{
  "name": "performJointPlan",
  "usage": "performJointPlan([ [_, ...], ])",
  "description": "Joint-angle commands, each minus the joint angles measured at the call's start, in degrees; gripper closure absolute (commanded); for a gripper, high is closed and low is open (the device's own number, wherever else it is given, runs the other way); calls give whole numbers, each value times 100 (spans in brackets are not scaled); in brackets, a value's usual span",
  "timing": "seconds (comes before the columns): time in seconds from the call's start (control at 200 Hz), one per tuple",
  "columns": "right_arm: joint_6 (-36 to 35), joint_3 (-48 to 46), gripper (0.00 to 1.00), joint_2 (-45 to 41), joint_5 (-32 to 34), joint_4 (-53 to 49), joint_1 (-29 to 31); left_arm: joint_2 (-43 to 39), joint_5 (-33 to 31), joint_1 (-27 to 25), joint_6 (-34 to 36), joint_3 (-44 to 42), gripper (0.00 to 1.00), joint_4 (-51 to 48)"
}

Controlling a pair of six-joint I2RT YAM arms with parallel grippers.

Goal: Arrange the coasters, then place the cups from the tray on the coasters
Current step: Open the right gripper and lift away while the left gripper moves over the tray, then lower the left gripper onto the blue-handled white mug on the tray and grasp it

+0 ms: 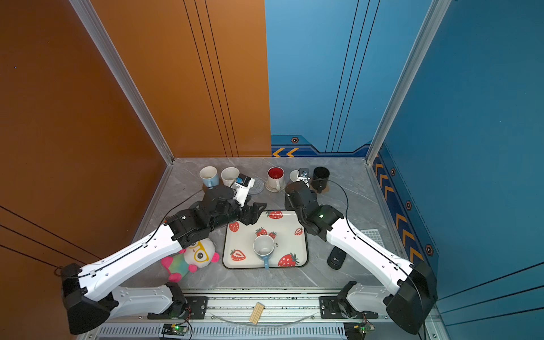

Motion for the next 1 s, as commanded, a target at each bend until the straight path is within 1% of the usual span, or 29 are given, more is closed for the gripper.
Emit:
performJointPlan([
  [0.0,164,-133,37,-154,49,185,-198,-21,258,-248,-174,17,27,-890],
  [0.07,158,-161,37,-189,-18,188,-230,-38,178,-473,-418,-91,27,-1103],
  [0.2,171,-269,37,-298,-46,218,-286,-103,400,-940,-837,-422,27,-1169],
  [0.31,222,-382,36,-408,-54,282,-347,-101,200,-1321,-1138,-551,26,-1452],
  [0.431,258,-510,36,-508,-105,355,-406,-24,436,-1531,-1377,-678,24,-1493],
  [0.541,291,-559,36,-558,-99,370,-436,121,427,-1770,-1573,-678,23,-1592],
  [0.571,301,-584,35,-564,-99,387,-445,149,427,-1823,-1645,-678,23,-1589],
  [0.596,309,-600,35,-573,-105,404,-450,176,420,-1857,-1693,-852,23,-1591],
  [0.786,328,-628,33,-549,-171,456,-476,545,431,-2047,-1997,-949,22,-1592],
  [0.997,336,-635,33,-506,-213,477,-506,883,359,-2074,-2261,-998,21,-1586],
])
